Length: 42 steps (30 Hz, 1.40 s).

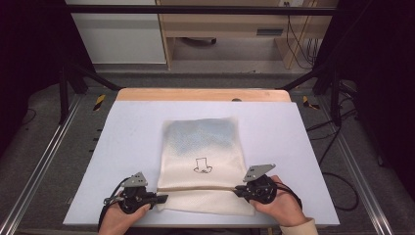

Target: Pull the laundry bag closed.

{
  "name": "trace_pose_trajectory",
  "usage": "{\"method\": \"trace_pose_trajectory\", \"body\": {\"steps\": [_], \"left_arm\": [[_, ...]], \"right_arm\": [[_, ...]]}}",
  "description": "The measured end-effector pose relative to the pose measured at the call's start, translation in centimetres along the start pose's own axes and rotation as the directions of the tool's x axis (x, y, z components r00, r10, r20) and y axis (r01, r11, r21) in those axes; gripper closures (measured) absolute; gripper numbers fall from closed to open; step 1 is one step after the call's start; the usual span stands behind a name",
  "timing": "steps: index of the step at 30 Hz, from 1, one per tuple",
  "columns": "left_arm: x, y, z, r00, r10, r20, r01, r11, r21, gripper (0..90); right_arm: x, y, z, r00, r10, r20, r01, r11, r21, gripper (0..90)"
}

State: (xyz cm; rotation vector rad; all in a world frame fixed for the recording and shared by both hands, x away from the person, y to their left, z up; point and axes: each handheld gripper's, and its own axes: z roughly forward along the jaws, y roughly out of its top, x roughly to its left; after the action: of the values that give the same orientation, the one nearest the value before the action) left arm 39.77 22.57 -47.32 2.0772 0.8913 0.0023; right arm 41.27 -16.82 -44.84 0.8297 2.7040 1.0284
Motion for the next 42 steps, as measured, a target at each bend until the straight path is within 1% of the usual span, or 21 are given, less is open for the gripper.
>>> {"method": "trace_pose_trajectory", "body": {"steps": [3, 6, 7, 11, 15, 27, 30, 34, 42], "left_arm": [[0.0, 0.0, 0.0, 1.0, -0.001, 0.0, 0.001, 1.0, 0.0, 82.5], [0.1, 0.0, 0.0, 1.0, 0.003, -0.001, -0.003, 1.0, -0.001, 82.6], [0.1, 0.0, -0.1, 1.0, 0.004, -0.002, -0.004, 1.0, -0.001, 82.5], [0.1, 0.0, -0.1, 1.0, -0.002, -0.004, 0.002, 1.0, -0.004, 82.7], [0.0, 0.1, -0.2, 1.0, 0.001, -0.006, -0.001, 1.0, -0.008, 82.6], [0.0, 0.1, -0.2, 1.0, 0.004, -0.007, -0.004, 0.9999, -0.01, 82.7], [0.0, 0.1, -0.3, 1.0, 0.004, -0.006, -0.004, 0.9999, -0.01, 82.7], [0.0, 0.1, -0.2, 0.9998, 0.009, -0.015, -0.009, 0.9999, -0.012, 82.7], [0.1, 0.1, -0.4, 0.9997, 0.009, -0.022, -0.01, 0.9999, -0.014, 82.7]], "right_arm": [[-0.2, -0.3, -0.1, 0.9999, 0.013, 0.005, -0.013, 1.0, -0.005, 82.1], [-0.3, -0.5, -0.2, 0.9999, 0.014, 0.007, -0.014, 1.0, -0.001, 82.1], [-0.3, -0.6, -0.2, 0.9997, 0.023, 0.008, -0.023, 1.0, 0.0, 82.1], [-0.5, -0.9, -0.4, 0.9996, 0.026, 0.007, -0.026, 1.0, -0.002, 82.0], [-0.7, -1.1, -0.6, 0.9993, 0.036, 0.013, -0.036, 0.999, -0.004, 82.0], [-1.3, -2.2, -1.2, 0.9969, 0.073, 0.032, -0.073, 0.997, 0.003, 82.0], [-1.4, -2.5, -1.3, 0.9962, 0.081, 0.032, -0.081, 0.997, -0.002, 82.0], [-1.5, -2.7, -1.5, 0.9956, 0.087, 0.032, -0.087, 0.996, -0.006, 82.0], [-1.6, -3.0, -1.4, 0.994, 0.102, 0.039, -0.102, 0.995, 0.006, 82.0]]}}
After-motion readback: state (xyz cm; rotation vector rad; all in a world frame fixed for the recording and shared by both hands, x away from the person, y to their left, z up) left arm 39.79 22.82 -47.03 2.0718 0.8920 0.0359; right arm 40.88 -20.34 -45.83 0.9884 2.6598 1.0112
